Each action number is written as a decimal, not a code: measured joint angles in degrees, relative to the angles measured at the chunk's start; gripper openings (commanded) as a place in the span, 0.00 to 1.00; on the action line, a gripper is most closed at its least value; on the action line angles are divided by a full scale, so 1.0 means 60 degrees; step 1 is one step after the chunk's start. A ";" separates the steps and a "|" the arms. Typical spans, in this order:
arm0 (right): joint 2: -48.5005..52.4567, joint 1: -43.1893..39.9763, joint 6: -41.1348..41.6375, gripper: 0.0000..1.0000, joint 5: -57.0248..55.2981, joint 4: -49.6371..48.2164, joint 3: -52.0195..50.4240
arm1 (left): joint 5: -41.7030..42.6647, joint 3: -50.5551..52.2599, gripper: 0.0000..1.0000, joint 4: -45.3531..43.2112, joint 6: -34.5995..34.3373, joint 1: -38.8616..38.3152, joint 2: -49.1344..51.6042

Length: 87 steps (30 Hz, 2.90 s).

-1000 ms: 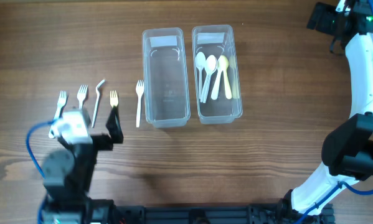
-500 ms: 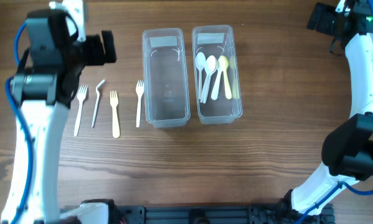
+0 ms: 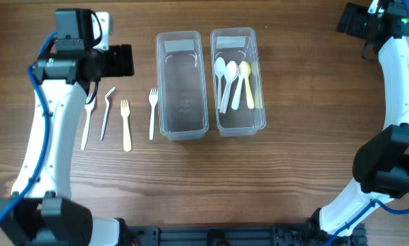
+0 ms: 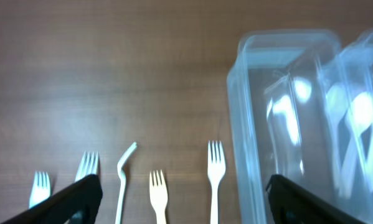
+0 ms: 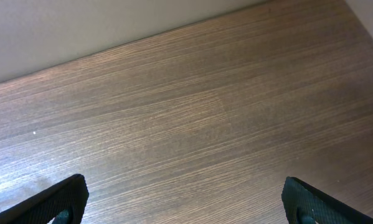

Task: Pack container
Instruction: 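Move the left gripper over the yellow fork and grasp it, then carry the yellow fork into the left container and release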

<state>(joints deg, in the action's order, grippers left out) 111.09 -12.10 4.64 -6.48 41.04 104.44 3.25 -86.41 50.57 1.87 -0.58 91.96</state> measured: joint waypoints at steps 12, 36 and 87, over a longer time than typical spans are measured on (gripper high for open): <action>0.0000 0.0000 0.0000 1.00 -0.0004 0.0000 0.0000 | 0.0590 -0.0015 0.72 0.1038 0.0066 0.0000 0.2167; 0.0000 0.0000 0.0000 1.00 0.0000 0.0000 0.0000 | 0.0943 0.0357 0.67 0.0922 -0.0368 0.0000 0.3370; 0.0000 0.0000 0.0000 1.00 0.0000 0.0000 0.0000 | -0.0353 0.2601 0.04 -0.0022 -0.1596 -0.0011 0.3381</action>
<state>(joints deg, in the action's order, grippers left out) 111.09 -12.10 4.64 -6.48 41.04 104.44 1.13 -70.81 50.43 -7.70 -0.64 112.25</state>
